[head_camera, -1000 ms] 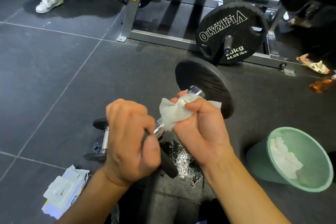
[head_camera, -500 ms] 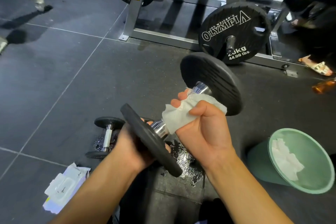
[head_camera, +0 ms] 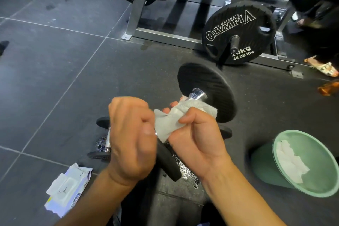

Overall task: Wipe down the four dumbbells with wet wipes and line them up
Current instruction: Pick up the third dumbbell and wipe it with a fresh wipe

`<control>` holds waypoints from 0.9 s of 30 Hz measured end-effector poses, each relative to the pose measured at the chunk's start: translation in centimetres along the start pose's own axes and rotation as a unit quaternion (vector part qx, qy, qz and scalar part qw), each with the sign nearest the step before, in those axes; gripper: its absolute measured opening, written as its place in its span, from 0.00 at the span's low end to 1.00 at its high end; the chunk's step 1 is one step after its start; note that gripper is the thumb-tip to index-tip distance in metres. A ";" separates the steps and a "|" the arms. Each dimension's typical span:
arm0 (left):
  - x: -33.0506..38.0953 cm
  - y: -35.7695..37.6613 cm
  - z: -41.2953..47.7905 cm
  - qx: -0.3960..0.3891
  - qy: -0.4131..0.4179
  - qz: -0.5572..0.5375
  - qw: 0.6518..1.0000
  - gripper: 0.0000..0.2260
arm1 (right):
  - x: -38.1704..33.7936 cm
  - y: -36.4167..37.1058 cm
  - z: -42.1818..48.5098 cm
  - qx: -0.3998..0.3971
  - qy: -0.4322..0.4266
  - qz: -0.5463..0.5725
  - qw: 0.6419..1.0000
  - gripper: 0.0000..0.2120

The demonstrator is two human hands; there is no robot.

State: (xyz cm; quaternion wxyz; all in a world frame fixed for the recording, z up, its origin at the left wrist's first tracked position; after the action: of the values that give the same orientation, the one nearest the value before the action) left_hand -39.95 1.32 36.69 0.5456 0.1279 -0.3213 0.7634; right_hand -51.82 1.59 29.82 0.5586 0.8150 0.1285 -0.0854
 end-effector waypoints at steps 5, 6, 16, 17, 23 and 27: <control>0.1 0.6 -0.4 -0.026 0.062 0.026 0.997 0.16 | -0.4 -0.3 0.1 0.012 -0.008 -0.019 1.000 0.17; -0.6 0.5 -0.3 -0.010 -0.019 -0.003 1.000 0.16 | -0.6 -0.2 0.0 0.011 -0.021 -0.019 1.000 0.17; -6.9 4.2 -6.3 0.078 -0.765 -0.373 0.519 0.23 | -0.4 0.7 -0.5 -0.061 -0.015 0.054 0.997 0.26; -7.1 4.3 -6.9 0.093 -0.770 -0.367 0.514 0.20 | -0.5 1.0 -0.5 -0.074 -0.012 0.049 0.996 0.27; -6.6 3.2 -3.7 0.168 -0.671 -0.387 0.610 0.17 | -0.6 1.6 -0.7 -0.085 -0.006 0.043 0.995 0.26; -4.3 0.3 0.1 0.051 -0.316 -0.147 0.936 0.14 | -0.4 1.0 -0.5 -0.043 -0.002 0.017 0.999 0.23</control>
State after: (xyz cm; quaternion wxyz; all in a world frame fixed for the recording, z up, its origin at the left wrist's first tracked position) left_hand -38.63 -2.05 34.31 0.5146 0.4363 -0.4152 0.6103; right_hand -51.89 1.65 30.98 0.5948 0.7921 0.1170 -0.0713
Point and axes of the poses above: each hand's wrist, its own z-axis towards the middle knuckle, its own y-axis out of the palm, x = y × z, the point moved 6 cm from there along z, towards the middle knuckle, and after that the axes turned 4 degrees about x, right-handed, at the moved point
